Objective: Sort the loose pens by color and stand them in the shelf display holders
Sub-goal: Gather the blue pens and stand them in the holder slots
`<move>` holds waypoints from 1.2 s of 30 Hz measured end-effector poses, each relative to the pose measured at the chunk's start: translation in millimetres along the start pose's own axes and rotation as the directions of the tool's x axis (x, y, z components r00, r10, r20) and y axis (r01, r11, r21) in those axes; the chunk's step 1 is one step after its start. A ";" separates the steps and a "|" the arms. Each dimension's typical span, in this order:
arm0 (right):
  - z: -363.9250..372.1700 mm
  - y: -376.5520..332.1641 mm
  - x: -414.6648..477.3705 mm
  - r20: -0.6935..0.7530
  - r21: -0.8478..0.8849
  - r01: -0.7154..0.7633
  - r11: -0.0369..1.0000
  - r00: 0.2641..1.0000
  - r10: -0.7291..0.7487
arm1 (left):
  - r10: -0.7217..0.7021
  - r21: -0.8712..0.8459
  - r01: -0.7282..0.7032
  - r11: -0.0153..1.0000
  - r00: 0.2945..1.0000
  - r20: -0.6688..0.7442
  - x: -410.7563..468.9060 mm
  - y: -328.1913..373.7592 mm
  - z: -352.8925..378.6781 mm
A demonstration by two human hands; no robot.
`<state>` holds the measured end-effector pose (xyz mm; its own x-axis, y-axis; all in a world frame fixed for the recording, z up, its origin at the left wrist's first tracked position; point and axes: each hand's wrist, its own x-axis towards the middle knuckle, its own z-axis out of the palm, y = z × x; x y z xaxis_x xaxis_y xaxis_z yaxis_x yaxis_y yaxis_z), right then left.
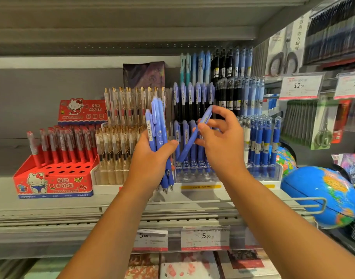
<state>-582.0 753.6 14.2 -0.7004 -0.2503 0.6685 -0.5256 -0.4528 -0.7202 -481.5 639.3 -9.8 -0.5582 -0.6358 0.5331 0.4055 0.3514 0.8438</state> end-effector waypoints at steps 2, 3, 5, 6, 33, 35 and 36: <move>1.9 1.8 4.6 -0.007 -0.062 0.037 0.997 0.999 -0.038 | 0.004 0.005 -0.004 1.000 1.000 0.002 -0.5 1.1 0.2; 3.5 3.0 6.8 -0.001 -0.088 0.050 0.995 0.999 -0.050 | 0.001 0.013 -0.001 1.000 1.000 0.006 -0.9 1.4 0.0; 7.6 5.6 10.5 0.020 -0.139 0.065 0.988 0.998 -0.063 | -0.007 0.015 0.006 1.000 1.000 0.016 -1.8 1.8 -0.1; 9.6 7.1 11.6 0.032 -0.179 0.077 0.981 0.997 -0.072 | -0.010 0.011 0.009 1.000 1.000 0.019 -2.4 2.1 0.1; 9.7 11.8 -7.3 0.246 -0.286 0.048 0.957 0.969 0.025 | 0.000 0.028 -0.006 1.000 0.980 0.199 -7.2 5.4 0.9; 9.1 7.7 -9.3 0.304 -0.168 -0.049 0.985 0.947 0.099 | 0.000 0.020 -0.005 1.000 0.978 0.208 -7.7 6.2 0.4; 8.3 5.5 -10.1 0.342 -0.130 -0.096 0.987 0.930 0.135 | -0.005 0.017 0.001 1.000 0.976 0.219 -8.0 6.4 0.3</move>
<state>-573.8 746.5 5.0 -0.5573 -0.5865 0.5877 -0.5142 -0.3120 -0.7989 -474.7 646.8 -8.7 -0.7050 -0.4719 0.5295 0.3922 0.3627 0.8454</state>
